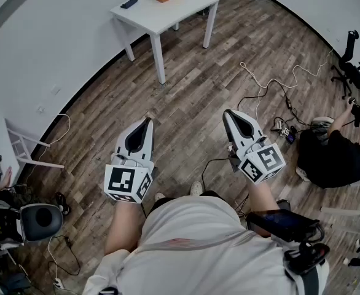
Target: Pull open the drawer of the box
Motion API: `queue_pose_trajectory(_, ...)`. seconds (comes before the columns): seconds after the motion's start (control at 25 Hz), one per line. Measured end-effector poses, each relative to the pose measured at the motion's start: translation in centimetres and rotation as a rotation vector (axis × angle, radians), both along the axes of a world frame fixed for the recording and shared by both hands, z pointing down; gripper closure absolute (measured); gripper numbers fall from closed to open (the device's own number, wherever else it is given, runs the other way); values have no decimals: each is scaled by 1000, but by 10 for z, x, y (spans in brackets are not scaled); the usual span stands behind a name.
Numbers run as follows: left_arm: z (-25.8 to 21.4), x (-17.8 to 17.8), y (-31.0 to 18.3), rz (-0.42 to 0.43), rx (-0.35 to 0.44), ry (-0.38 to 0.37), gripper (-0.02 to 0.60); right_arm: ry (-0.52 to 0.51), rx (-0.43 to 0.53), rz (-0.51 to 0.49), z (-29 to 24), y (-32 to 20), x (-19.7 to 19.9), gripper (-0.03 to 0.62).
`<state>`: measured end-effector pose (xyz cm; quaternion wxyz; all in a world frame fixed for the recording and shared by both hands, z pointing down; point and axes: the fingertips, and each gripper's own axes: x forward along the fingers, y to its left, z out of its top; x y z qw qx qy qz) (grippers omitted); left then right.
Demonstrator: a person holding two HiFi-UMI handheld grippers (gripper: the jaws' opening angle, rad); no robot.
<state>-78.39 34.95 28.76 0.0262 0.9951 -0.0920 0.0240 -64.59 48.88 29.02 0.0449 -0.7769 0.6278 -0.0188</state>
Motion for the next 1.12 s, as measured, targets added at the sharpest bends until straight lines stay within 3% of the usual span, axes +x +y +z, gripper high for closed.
queue_pose_trajectory(0.36, 19, 41, 19, -30, 11, -10, 572, -27, -2, 1, 28, 24, 54, 591)
queue_pose_trajectory(0.6, 17, 101, 6, -12, 3, -42, 572, -64, -11, 0, 31, 11, 108, 591)
queue_pose_trajectory(0.84, 42, 160, -43, 7, -22, -22, 572, -46, -56, 39, 54, -20, 160, 591)
queue_pose_trajectory(1.12, 31, 260, -137, 20, -39, 6, 572, 19, -66, 72, 18, -106, 257, 591)
